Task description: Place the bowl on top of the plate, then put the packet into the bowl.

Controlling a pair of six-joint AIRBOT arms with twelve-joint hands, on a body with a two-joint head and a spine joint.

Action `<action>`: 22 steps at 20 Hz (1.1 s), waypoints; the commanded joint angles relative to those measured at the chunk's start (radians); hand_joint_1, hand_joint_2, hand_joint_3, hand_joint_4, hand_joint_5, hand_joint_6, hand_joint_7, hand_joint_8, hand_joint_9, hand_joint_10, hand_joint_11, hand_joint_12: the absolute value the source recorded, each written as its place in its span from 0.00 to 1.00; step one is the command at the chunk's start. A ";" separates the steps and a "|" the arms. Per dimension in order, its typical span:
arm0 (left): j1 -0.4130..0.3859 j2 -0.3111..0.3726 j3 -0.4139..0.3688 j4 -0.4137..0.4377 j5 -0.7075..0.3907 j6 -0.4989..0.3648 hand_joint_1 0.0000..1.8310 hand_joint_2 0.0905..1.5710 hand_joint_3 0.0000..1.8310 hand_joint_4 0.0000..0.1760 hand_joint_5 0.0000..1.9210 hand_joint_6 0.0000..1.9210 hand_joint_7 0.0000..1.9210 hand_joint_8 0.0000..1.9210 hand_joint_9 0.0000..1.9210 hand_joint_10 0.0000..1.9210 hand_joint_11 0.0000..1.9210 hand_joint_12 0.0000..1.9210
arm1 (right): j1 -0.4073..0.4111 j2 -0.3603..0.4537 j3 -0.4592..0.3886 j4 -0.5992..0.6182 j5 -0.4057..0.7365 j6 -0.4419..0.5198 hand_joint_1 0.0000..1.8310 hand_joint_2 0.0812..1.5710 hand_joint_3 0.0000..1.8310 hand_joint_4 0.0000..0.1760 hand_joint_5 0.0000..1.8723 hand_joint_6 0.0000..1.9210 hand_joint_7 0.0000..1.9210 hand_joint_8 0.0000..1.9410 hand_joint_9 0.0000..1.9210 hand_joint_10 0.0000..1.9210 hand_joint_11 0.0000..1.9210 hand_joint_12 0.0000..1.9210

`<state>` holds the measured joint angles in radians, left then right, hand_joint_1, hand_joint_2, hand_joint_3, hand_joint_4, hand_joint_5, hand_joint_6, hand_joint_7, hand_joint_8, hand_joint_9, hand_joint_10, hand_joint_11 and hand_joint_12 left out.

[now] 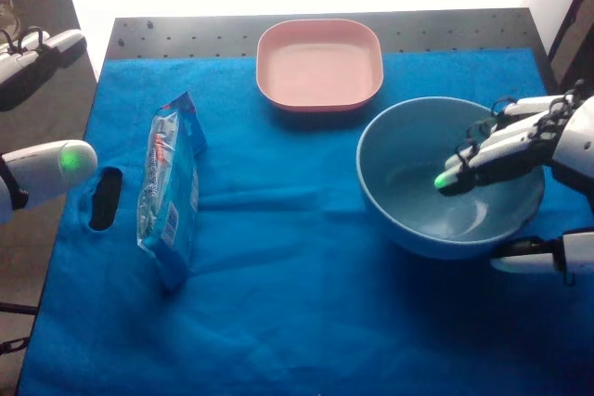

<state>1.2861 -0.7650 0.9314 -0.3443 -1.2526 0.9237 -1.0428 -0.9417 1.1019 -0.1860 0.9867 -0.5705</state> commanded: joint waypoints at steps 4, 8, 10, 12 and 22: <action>-0.012 -0.006 -0.001 -0.008 -0.113 -0.008 0.02 0.68 0.00 1.00 0.00 0.00 0.00 0.00 0.00 0.00 0.00 0.00 | 0.027 -0.017 0.021 0.008 0.065 0.005 0.61 0.69 0.00 0.00 0.52 0.49 0.54 0.04 0.45 0.27 0.29 0.66; -0.012 -0.013 0.002 -0.008 -0.112 -0.014 0.01 0.69 0.00 1.00 0.00 0.00 0.00 0.00 0.00 0.00 0.00 0.00 | 0.039 -0.021 0.028 0.008 0.062 0.005 0.69 0.70 0.00 0.00 0.53 0.38 0.50 0.65 0.45 0.59 0.36 0.73; -0.012 -0.016 0.004 -0.008 -0.108 -0.016 0.01 0.69 0.00 1.00 0.00 0.00 0.00 0.00 0.00 0.00 0.00 0.00 | 0.039 -0.023 0.029 0.008 0.062 0.005 0.69 0.70 0.00 0.00 0.51 0.43 0.51 0.63 0.46 0.61 0.35 0.74; -0.012 -0.018 0.005 -0.008 -0.104 -0.017 0.01 0.69 0.00 1.00 0.00 0.00 0.00 0.00 0.00 0.00 0.00 0.00 | 0.040 -0.024 0.031 0.008 0.062 0.005 0.68 0.71 0.00 0.00 0.50 0.42 0.50 0.65 0.45 0.61 0.35 0.71; -0.011 -0.022 0.009 -0.007 -0.102 -0.019 0.00 0.70 0.00 1.00 0.00 0.00 0.00 0.00 0.00 0.00 0.00 0.00 | 0.120 -0.024 0.048 -0.019 0.063 0.005 0.70 0.65 0.00 0.00 0.60 0.24 0.60 0.50 0.54 0.41 0.39 0.67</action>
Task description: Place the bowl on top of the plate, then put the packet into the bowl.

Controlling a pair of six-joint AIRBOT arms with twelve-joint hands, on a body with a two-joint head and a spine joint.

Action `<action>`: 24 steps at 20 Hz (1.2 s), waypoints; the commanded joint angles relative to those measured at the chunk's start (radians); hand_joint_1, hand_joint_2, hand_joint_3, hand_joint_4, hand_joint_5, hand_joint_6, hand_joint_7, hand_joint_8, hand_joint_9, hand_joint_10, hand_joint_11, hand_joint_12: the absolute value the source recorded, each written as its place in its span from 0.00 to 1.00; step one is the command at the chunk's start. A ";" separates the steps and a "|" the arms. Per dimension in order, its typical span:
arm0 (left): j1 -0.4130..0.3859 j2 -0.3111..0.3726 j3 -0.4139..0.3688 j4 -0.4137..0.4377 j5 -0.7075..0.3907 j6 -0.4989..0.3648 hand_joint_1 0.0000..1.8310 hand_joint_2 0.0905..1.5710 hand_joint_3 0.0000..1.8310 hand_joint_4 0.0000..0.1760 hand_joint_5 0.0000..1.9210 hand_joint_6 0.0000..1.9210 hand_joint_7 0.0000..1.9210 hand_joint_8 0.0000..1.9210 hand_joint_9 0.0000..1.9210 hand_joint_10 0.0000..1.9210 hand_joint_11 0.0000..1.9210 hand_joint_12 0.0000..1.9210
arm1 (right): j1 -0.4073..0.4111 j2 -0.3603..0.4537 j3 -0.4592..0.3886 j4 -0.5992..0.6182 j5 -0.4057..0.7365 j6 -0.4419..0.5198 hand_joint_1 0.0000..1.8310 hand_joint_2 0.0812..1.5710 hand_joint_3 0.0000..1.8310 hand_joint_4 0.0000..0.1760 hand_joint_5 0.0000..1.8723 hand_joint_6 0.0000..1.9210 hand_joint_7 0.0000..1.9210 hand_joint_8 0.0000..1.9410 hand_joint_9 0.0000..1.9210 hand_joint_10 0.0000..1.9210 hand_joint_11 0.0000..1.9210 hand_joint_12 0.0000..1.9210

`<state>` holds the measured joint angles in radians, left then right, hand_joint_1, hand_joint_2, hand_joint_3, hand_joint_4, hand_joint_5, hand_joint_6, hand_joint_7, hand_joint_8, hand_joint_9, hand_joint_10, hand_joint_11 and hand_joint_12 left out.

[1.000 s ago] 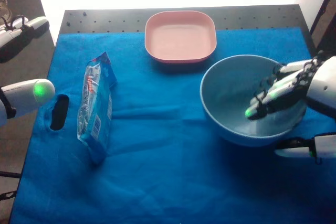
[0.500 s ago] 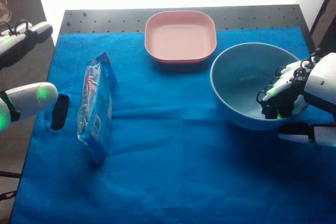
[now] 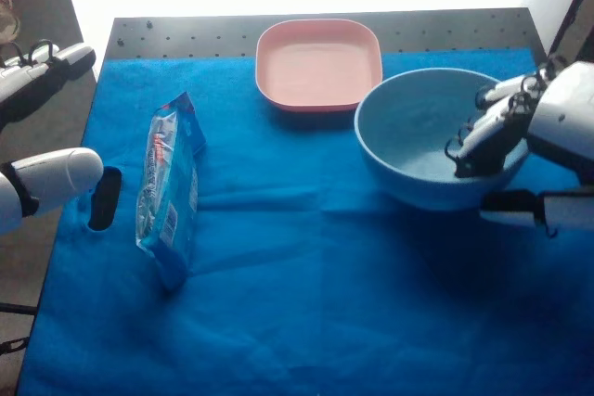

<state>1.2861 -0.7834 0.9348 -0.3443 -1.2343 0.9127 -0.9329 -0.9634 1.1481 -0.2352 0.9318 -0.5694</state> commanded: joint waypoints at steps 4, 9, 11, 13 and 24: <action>-0.011 -0.003 0.009 -0.007 -0.124 -0.008 0.00 0.69 0.00 1.00 0.00 0.00 0.00 0.00 0.00 0.00 0.00 0.00 | 0.056 -0.002 0.017 0.030 0.118 0.003 0.66 0.65 0.00 0.00 0.59 0.37 0.54 0.48 0.52 0.58 0.42 0.80; -0.011 -0.003 0.009 -0.007 -0.122 -0.009 0.00 0.68 0.00 1.00 0.00 0.00 0.00 0.00 0.00 0.00 0.00 0.00 | 0.095 -0.002 0.031 0.026 0.118 0.003 0.68 0.67 0.00 0.00 0.56 0.38 0.57 0.50 0.51 0.51 0.42 0.69; -0.011 -0.003 0.008 -0.007 -0.121 -0.009 0.00 0.69 0.00 1.00 0.00 0.00 0.00 0.00 0.00 0.00 0.00 0.00 | 0.107 0.004 0.034 0.025 0.118 0.003 0.69 0.67 0.00 0.00 0.59 0.32 0.56 0.53 0.52 0.52 0.44 0.75; -0.011 -0.003 0.008 -0.008 -0.121 -0.009 0.00 0.69 0.00 1.00 0.00 0.00 0.00 0.00 0.00 0.00 0.00 0.00 | 0.116 0.018 0.033 0.022 0.118 0.003 0.68 0.68 0.00 0.00 0.54 0.39 0.54 0.57 0.51 0.52 0.43 0.78; -0.011 -0.003 0.012 -0.009 -0.119 -0.009 0.00 0.67 0.00 1.00 0.00 0.00 0.00 0.00 0.00 0.00 0.00 0.00 | 0.240 0.070 0.029 -0.023 0.118 -0.020 0.73 0.71 0.00 0.00 0.53 0.45 0.41 0.64 0.46 0.68 0.40 0.83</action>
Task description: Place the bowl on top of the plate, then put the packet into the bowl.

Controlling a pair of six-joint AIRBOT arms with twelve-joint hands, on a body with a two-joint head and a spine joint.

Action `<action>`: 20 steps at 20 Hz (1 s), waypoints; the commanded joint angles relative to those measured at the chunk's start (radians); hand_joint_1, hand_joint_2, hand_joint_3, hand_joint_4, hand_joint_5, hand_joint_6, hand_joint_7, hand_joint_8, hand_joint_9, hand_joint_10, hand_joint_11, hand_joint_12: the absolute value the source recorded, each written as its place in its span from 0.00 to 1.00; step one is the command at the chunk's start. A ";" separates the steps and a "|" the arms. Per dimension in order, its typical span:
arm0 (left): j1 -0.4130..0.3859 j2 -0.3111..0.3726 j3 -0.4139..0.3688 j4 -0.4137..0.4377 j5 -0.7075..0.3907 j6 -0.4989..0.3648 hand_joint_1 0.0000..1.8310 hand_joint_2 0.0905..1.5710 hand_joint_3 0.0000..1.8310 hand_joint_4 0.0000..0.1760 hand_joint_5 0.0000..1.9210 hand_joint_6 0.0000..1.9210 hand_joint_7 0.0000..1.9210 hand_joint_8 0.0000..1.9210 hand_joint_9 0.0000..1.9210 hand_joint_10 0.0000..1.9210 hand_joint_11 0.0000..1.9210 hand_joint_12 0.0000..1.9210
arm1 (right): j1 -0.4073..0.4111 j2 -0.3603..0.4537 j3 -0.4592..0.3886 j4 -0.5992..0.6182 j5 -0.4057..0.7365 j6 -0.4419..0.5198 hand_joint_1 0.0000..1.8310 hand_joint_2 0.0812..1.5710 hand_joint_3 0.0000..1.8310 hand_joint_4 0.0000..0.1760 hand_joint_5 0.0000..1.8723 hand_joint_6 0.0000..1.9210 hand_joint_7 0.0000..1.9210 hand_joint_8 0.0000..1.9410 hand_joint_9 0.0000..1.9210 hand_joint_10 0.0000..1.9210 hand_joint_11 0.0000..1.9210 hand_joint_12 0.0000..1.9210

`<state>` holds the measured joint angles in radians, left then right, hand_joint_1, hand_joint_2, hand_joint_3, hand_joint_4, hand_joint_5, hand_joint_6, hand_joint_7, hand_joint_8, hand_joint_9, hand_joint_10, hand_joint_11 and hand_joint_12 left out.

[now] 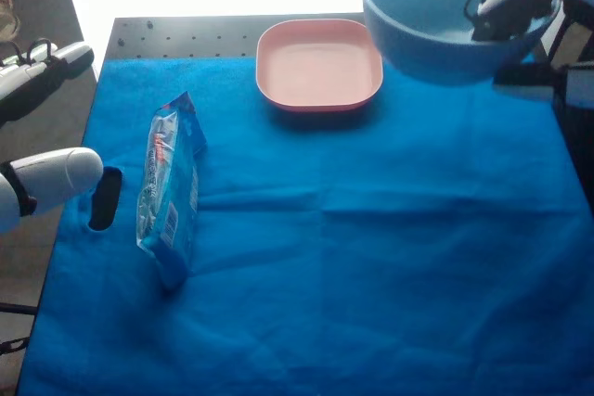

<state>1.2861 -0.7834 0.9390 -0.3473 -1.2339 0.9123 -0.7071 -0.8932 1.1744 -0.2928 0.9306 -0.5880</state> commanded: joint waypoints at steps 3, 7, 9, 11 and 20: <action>-0.011 -0.003 0.008 -0.005 -0.120 -0.008 0.00 0.67 0.00 1.00 0.00 0.00 0.00 0.00 0.00 0.00 0.00 0.00 | 0.045 -0.022 0.008 0.035 0.112 -0.043 0.69 0.69 0.00 0.00 0.52 0.48 0.55 0.49 0.52 0.52 0.44 0.68; -0.011 -0.003 0.009 -0.005 -0.120 -0.009 0.00 0.68 0.00 1.00 0.00 0.00 0.00 0.00 0.00 0.00 0.00 0.00 | 0.088 -0.089 0.060 0.035 0.045 -0.046 0.68 0.67 0.00 0.00 0.52 0.49 0.61 0.40 0.57 0.34 0.42 0.64; -0.011 -0.003 0.010 -0.005 -0.122 -0.009 0.00 0.68 0.00 1.00 0.00 0.00 0.00 0.00 0.00 0.00 0.00 0.00 | 0.106 -0.122 0.086 0.035 0.009 -0.046 0.68 0.66 0.00 0.00 0.54 0.46 0.60 0.40 0.57 0.35 0.43 0.71; -0.011 -0.003 0.011 -0.005 -0.123 -0.009 0.00 0.68 0.00 1.00 0.00 0.00 0.00 0.00 0.00 0.00 0.00 0.00 | 0.126 -0.156 0.114 0.035 -0.020 -0.046 0.69 0.66 0.00 0.00 0.56 0.39 0.61 0.43 0.56 0.42 0.39 0.76; -0.012 -0.003 0.017 -0.002 -0.122 -0.014 0.02 0.67 0.00 1.00 0.00 0.00 0.01 0.00 0.00 0.00 0.00 0.00 | 0.199 -0.310 0.243 0.034 -0.142 -0.046 0.65 0.65 0.00 0.00 0.59 0.40 0.51 0.78 0.59 0.94 0.64 1.00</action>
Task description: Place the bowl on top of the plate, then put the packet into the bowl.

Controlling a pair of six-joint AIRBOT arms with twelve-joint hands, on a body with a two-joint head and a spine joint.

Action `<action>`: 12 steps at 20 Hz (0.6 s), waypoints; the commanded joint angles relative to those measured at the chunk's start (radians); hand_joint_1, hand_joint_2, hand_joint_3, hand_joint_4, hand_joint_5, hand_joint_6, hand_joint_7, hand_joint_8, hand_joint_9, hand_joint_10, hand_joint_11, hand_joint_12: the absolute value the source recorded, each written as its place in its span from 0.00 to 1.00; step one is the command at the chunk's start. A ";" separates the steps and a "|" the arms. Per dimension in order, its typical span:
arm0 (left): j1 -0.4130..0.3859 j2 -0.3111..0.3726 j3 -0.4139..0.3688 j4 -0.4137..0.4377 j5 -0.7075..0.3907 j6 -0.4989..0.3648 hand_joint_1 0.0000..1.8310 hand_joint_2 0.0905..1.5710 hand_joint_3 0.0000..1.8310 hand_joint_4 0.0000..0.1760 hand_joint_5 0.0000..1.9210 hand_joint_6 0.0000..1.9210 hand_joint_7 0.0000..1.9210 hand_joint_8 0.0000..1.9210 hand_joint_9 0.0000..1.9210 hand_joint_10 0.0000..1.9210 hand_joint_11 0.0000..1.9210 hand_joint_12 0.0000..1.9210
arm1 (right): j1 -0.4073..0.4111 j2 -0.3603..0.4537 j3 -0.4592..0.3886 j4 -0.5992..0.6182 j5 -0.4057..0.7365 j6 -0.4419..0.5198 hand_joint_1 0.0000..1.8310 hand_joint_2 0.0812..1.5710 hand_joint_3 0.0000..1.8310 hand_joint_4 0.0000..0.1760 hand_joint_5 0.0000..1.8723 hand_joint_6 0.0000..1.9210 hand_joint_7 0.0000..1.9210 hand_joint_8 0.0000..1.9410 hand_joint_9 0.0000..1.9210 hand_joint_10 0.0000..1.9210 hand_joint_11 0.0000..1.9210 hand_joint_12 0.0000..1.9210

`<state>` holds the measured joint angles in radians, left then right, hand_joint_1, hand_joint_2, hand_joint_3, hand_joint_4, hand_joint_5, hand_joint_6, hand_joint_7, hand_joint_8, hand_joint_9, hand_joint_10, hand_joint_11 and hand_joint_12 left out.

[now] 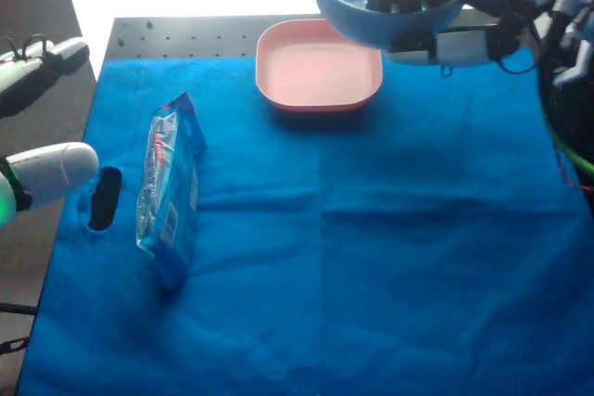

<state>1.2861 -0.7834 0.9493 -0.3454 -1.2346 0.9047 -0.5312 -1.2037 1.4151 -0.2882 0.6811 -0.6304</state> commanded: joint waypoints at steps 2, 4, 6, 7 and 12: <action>-0.012 -0.003 0.008 -0.003 -0.121 -0.007 0.03 0.67 0.00 1.00 0.00 0.00 0.00 0.00 0.00 0.00 0.00 0.00 | 0.028 -0.020 0.018 0.030 0.093 -0.004 0.67 0.67 0.00 0.03 0.52 0.52 0.58 0.42 0.50 0.46 0.37 0.72; -0.013 -0.004 0.009 -0.003 -0.120 -0.007 0.02 0.67 0.00 1.00 0.00 0.00 0.00 0.00 0.00 0.00 0.00 0.00 | 0.029 -0.043 0.032 0.030 0.084 -0.004 0.68 0.67 0.00 0.01 0.54 0.48 0.59 0.42 0.53 0.37 0.34 0.75; -0.013 -0.004 0.009 -0.003 -0.120 -0.007 0.02 0.67 0.00 1.00 0.00 0.00 0.00 0.00 0.00 0.00 0.00 0.00 | 0.029 -0.068 0.046 0.030 0.075 -0.004 0.69 0.65 0.00 0.00 0.58 0.35 0.61 0.45 0.55 0.53 0.43 0.81; -0.013 -0.005 0.010 -0.003 -0.120 -0.007 0.01 0.67 0.00 1.00 0.00 0.00 0.00 0.00 0.00 0.00 0.00 0.00 | 0.029 -0.078 0.050 0.030 0.073 -0.004 0.69 0.65 0.00 0.00 0.59 0.33 0.62 0.42 0.55 0.52 0.44 0.79; -0.016 -0.006 0.011 -0.003 -0.121 -0.009 0.01 0.67 0.00 1.00 0.00 0.00 0.00 0.00 0.00 0.00 0.00 0.00 | 0.029 -0.115 0.058 0.028 0.071 -0.004 0.69 0.65 0.00 0.00 0.62 0.27 0.57 0.52 0.52 0.59 0.43 0.80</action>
<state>1.2804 -0.7887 0.9565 -0.3420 -1.2312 0.9009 -0.5205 -1.3197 1.4708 -0.2890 0.6308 -0.6312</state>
